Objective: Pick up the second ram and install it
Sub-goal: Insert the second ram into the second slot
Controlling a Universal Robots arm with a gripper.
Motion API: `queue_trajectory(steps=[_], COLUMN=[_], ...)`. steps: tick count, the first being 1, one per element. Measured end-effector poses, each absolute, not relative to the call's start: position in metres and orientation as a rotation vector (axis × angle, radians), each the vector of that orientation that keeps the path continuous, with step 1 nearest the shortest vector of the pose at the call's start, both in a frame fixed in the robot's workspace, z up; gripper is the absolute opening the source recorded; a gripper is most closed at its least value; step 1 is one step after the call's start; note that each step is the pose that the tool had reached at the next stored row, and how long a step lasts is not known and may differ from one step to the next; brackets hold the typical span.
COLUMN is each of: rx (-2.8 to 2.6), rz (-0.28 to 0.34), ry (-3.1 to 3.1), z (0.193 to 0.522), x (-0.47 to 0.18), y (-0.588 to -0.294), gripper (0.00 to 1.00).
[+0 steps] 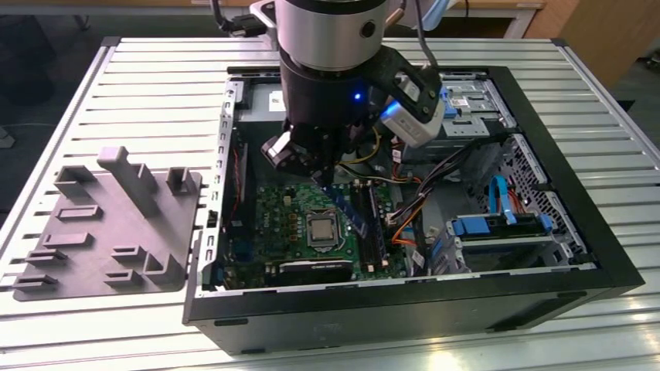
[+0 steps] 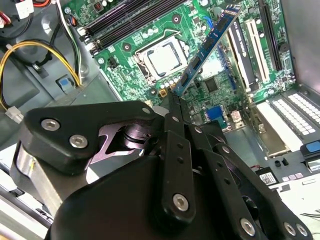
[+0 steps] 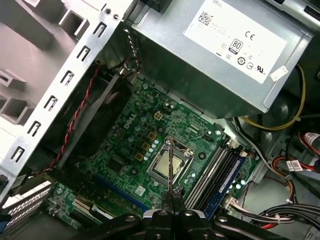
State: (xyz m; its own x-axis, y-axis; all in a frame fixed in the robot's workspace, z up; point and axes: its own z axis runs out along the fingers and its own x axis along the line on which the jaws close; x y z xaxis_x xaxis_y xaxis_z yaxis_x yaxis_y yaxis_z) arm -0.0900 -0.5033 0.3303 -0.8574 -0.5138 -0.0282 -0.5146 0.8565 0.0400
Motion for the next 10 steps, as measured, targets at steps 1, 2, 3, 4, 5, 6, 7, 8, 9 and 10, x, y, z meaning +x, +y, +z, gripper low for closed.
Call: queue_trajectory(steps=[1,2,3,4,5,6,7,8,9,10], rx=[-0.825,-0.816,-0.808,-0.799,-0.792,-0.785,-0.778,-0.771,-0.764,-0.757], rz=[0.072,0.072,0.072,0.072,0.072,0.071,0.071,0.071,0.071,0.071], ry=[3.013,3.015,3.018,3.02,3.022,3.023,3.025,3.027,3.028,3.03], z=[0.3303,0.3302,0.3303,0.3302,0.3302,0.3302,0.3302,0.3302,0.3302,0.3301], x=[-0.0899,-0.0899,-0.0899,-0.0899,-0.0898,-0.0899,-0.0899,-0.0899,-0.0898,-0.0898], y=[-0.5033,-0.5033,-0.5033,-0.5033,-0.5033,-0.5033,-0.5033,-0.5033,-0.5033,-0.5033], gripper=[0.11,0.11,0.11,0.11,0.11,0.11,0.11,0.11,0.11,0.11])
